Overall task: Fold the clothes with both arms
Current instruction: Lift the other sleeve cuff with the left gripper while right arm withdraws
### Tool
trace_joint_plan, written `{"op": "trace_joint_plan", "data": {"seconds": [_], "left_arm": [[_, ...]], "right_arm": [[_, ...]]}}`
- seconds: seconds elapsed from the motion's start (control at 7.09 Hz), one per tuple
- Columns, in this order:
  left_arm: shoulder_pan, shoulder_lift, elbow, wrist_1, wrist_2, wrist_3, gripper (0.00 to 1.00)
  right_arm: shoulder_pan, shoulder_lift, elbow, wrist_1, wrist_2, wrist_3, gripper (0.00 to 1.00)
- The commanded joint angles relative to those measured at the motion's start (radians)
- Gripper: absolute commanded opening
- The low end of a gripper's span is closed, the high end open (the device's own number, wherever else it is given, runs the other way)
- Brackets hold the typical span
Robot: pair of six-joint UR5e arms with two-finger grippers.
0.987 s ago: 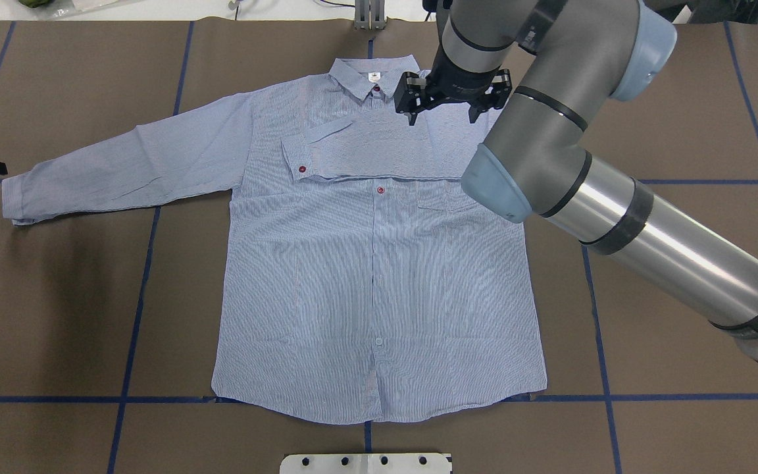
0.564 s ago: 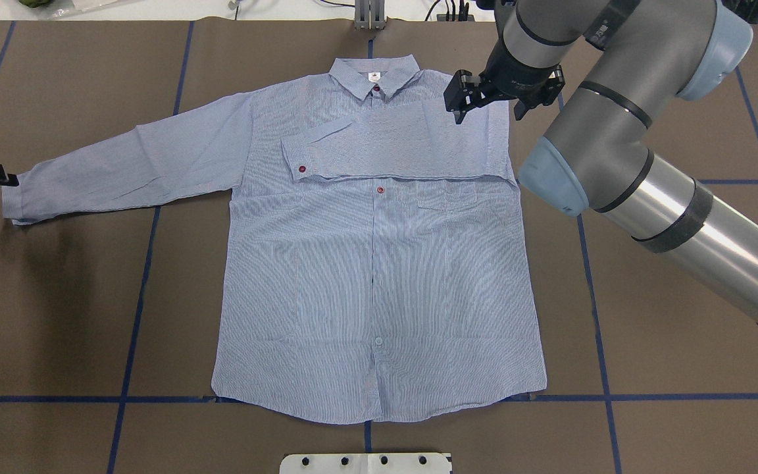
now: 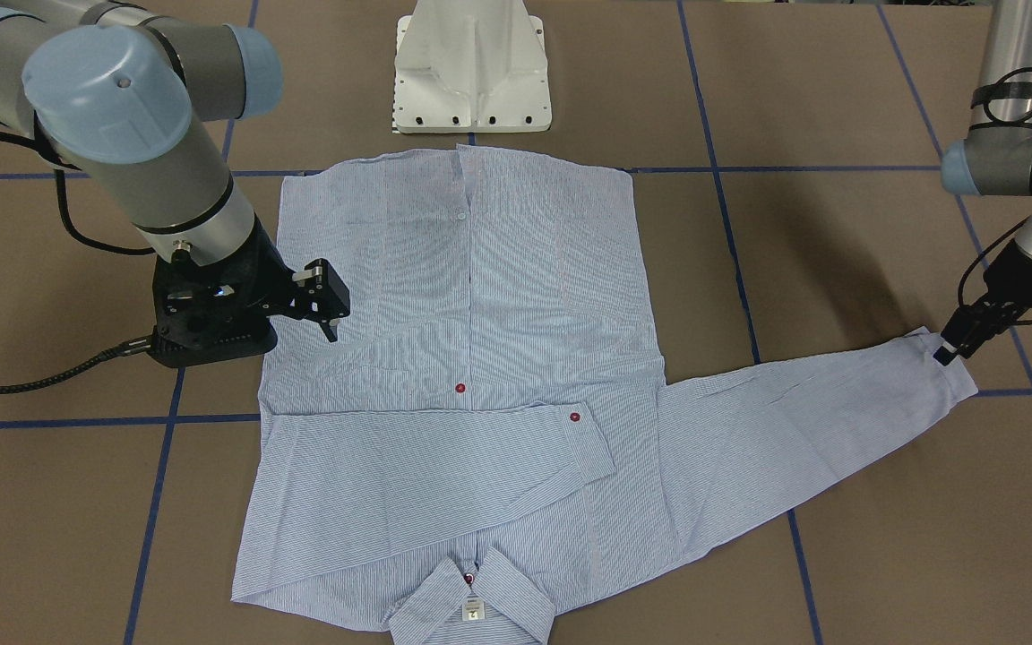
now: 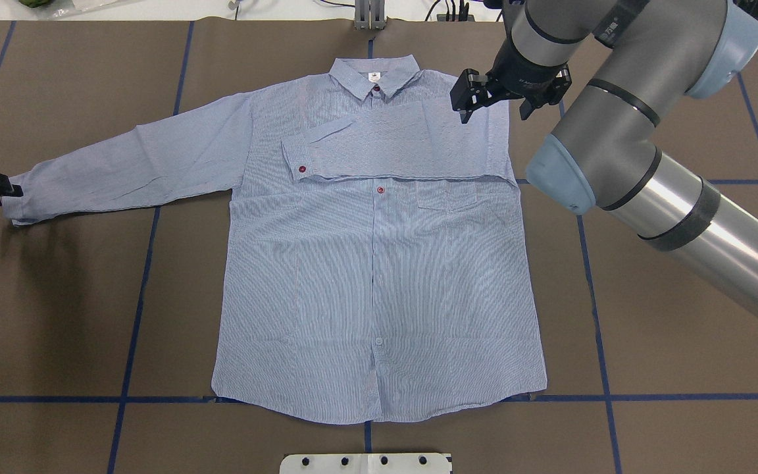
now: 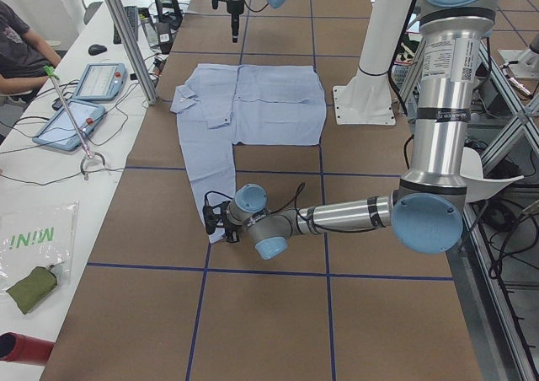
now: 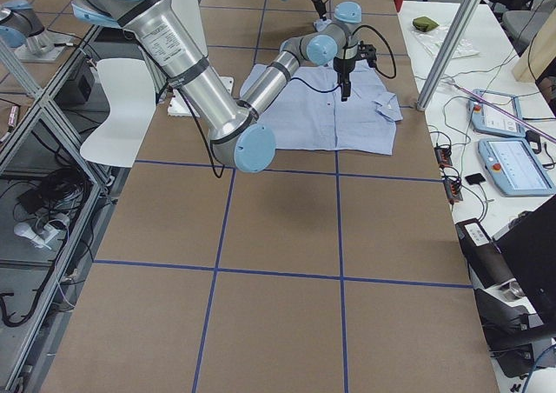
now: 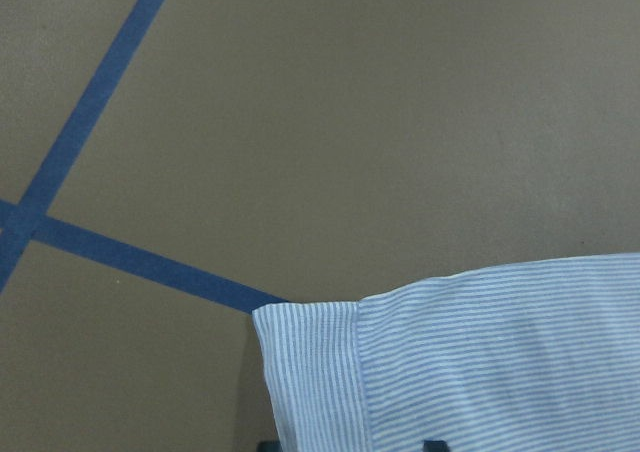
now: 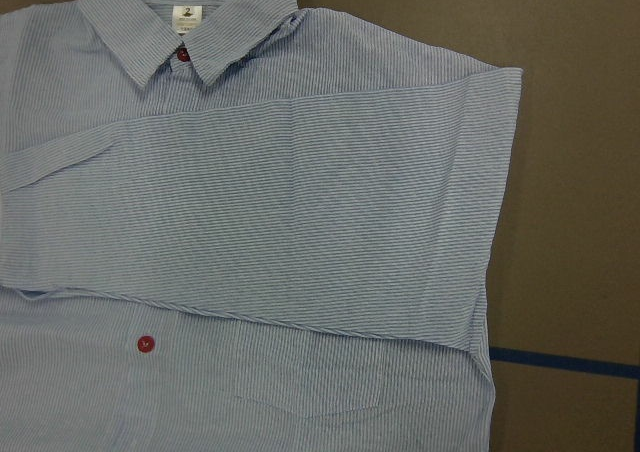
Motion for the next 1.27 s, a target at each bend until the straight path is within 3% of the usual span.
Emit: {"op": "trace_joint_plan", "data": {"seconds": [0.0,0.28,0.85,1.13], "left_arm": [[0.004,0.0,0.0,0.0,0.003,0.001,0.53],[0.004,0.002,0.002,0.0,0.004,0.001,0.48],[0.004,0.005,-0.004,0.005,-0.003,-0.005,0.01],[0.004,0.003,-0.021,0.011,-0.007,-0.005,0.0]], "right_arm": [[0.0,0.0,0.0,0.0,0.0,0.0,1.0],[0.0,0.0,0.001,0.002,-0.001,0.001,1.0],[-0.003,-0.005,0.003,0.003,-0.012,0.001,1.0],[-0.001,-0.011,0.004,0.002,-0.006,0.001,1.0]]}}
